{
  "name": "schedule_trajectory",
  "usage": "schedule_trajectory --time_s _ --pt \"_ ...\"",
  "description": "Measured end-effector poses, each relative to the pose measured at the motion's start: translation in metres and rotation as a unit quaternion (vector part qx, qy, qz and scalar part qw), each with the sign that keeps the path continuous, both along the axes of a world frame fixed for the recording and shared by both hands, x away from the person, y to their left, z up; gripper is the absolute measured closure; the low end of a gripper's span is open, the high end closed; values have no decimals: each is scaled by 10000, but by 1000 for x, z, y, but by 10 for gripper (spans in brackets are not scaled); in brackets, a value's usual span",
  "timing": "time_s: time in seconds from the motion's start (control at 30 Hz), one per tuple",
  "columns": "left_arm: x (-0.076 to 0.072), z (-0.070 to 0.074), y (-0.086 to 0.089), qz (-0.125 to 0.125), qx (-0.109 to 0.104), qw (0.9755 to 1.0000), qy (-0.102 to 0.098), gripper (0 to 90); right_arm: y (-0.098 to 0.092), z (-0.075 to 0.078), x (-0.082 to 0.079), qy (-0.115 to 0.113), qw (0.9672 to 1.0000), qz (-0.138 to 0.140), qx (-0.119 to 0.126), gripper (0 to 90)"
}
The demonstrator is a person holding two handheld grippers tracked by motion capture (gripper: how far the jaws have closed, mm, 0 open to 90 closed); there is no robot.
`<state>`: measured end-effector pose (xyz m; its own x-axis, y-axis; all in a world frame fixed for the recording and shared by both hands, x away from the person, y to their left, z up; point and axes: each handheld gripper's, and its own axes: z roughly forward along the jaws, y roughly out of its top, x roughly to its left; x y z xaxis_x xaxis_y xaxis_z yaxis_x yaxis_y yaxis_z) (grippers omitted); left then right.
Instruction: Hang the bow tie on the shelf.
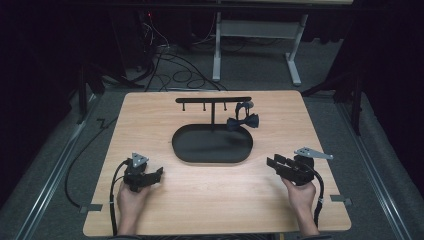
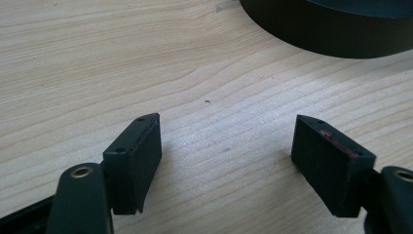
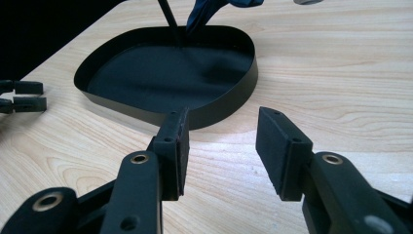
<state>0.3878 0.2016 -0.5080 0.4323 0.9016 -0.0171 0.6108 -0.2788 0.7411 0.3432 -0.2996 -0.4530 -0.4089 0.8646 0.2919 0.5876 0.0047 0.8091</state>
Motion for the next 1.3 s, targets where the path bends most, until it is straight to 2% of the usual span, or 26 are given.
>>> schedule_trajectory --time_s 0.63,1.3 --pt "0 0 0 0 1 10000 1 273 13 -15 6 141 9998 90 -84 575" --pt "0 0 0 -1 1 10000 0 273 25 -29 13 302 9991 99 -298 571"
